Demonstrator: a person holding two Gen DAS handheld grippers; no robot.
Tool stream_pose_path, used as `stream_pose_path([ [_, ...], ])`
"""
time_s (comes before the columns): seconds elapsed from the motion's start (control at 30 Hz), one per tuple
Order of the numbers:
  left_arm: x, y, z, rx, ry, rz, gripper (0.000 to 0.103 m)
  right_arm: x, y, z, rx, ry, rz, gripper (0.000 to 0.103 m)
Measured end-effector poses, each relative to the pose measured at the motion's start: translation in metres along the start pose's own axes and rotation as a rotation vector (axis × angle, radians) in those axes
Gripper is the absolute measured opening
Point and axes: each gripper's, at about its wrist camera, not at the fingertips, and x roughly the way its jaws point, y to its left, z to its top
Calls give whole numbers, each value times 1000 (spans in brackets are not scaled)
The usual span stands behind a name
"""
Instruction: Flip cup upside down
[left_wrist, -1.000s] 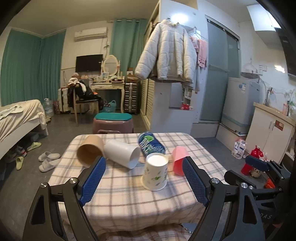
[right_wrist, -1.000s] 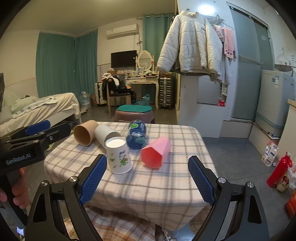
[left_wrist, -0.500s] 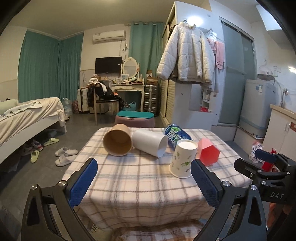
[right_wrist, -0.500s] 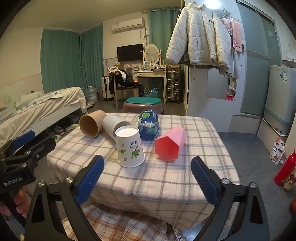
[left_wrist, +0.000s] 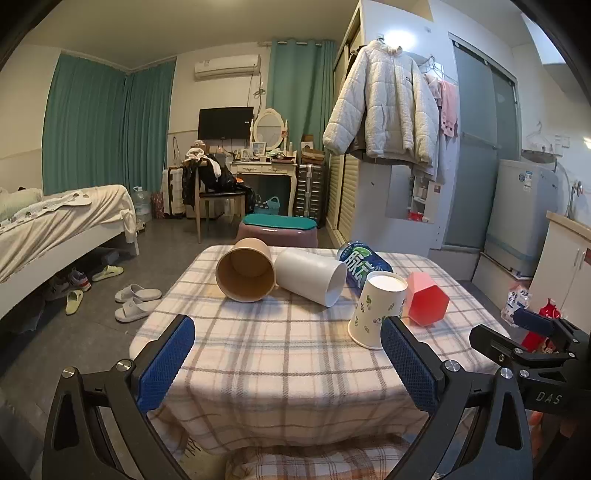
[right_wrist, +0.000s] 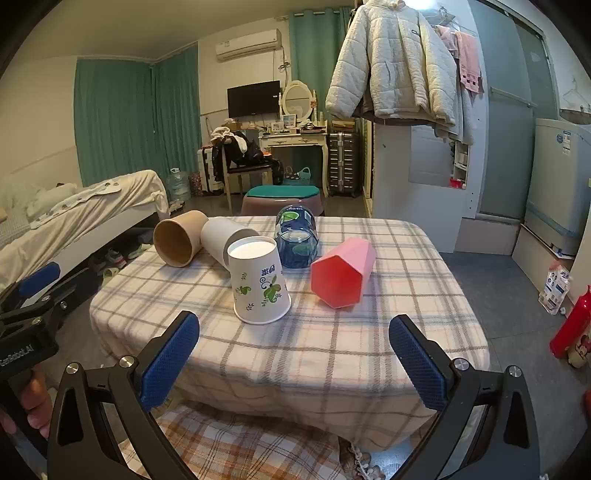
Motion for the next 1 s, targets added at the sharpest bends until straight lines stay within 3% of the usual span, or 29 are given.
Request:
stream_pose_path([
  [1.0, 12, 2, -6, 15, 26, 5, 103, 10, -2, -5, 11, 27, -25, 103],
])
